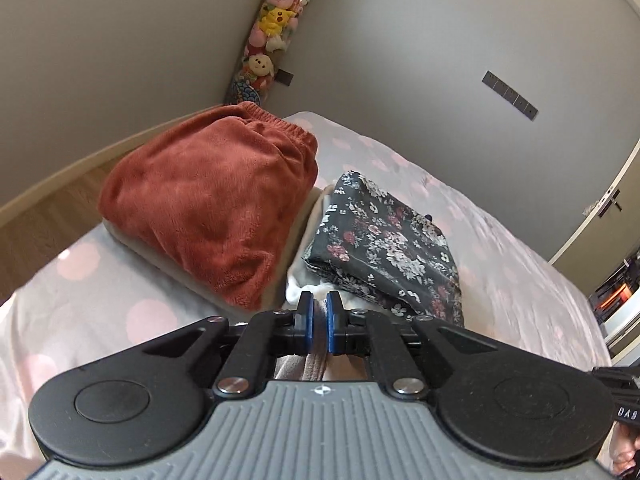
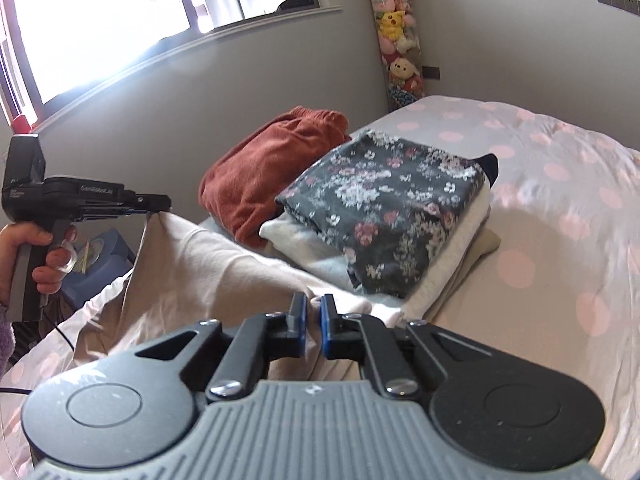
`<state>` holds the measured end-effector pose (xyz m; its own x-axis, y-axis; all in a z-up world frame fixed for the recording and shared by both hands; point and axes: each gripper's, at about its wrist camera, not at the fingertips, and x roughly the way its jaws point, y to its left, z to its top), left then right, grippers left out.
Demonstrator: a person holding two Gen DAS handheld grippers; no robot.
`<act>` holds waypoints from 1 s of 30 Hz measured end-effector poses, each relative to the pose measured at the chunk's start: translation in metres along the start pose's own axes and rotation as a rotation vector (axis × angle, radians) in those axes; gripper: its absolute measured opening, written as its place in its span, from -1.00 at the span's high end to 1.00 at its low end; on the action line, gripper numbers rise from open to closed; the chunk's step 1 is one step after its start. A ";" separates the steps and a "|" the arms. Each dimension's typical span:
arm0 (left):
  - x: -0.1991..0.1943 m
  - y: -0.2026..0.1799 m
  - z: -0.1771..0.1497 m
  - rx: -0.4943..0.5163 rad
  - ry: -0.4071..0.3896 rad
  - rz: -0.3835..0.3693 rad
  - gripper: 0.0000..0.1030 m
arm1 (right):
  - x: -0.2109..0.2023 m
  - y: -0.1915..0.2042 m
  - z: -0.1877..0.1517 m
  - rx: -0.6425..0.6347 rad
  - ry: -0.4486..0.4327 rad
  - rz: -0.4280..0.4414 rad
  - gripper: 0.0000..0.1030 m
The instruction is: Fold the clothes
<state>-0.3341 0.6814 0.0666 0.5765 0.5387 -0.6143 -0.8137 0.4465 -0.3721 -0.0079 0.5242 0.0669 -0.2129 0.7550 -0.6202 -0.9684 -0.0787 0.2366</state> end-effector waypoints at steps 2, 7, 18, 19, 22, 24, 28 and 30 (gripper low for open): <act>0.009 0.001 0.000 0.004 0.010 0.017 0.91 | 0.015 -0.003 0.001 0.005 0.024 -0.019 0.84; 0.030 0.006 -0.005 0.019 0.039 0.046 0.91 | 0.048 -0.019 -0.010 0.062 0.089 -0.030 0.84; 0.009 0.007 -0.010 0.092 0.018 0.118 0.62 | 0.006 -0.016 -0.023 0.095 0.006 -0.050 0.50; -0.001 0.004 -0.012 0.105 0.014 0.121 0.62 | -0.001 -0.012 -0.026 0.101 -0.005 -0.045 0.50; -0.032 -0.010 -0.029 0.147 0.020 0.106 0.62 | -0.020 0.010 -0.038 0.108 -0.030 -0.027 0.50; -0.050 -0.023 -0.047 0.180 0.030 0.101 0.62 | -0.029 0.029 -0.048 0.108 -0.040 -0.011 0.50; -0.076 -0.049 -0.088 0.222 0.047 0.127 0.62 | -0.037 0.067 -0.073 0.107 -0.054 0.018 0.47; -0.081 -0.059 -0.110 0.212 0.046 0.135 0.62 | -0.036 0.084 -0.085 0.100 -0.060 0.009 0.47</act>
<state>-0.3409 0.5327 0.0621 0.4557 0.5727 -0.6814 -0.8468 0.5149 -0.1335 -0.0922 0.4346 0.0453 -0.2101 0.7926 -0.5724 -0.9480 -0.0220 0.3174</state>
